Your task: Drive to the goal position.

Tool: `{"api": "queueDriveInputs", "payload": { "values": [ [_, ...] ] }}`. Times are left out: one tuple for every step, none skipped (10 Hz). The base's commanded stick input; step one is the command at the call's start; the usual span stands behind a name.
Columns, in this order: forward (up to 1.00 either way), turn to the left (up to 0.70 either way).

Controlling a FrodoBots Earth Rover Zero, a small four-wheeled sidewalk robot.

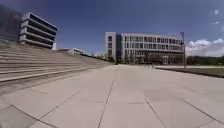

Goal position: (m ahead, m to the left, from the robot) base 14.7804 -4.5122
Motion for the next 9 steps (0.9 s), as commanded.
{"api": "queueDriveInputs", "payload": {
  "values": [
    [0.70, 0.00],
    [0.70, 0.00],
    [0.70, 0.00],
    [0.70, 0.00],
    [0.70, 0.00],
    [0.70, 0.00],
    [0.70, 0.00],
    [0.70, 0.00],
    [0.70, 0.00]
  ]
}}
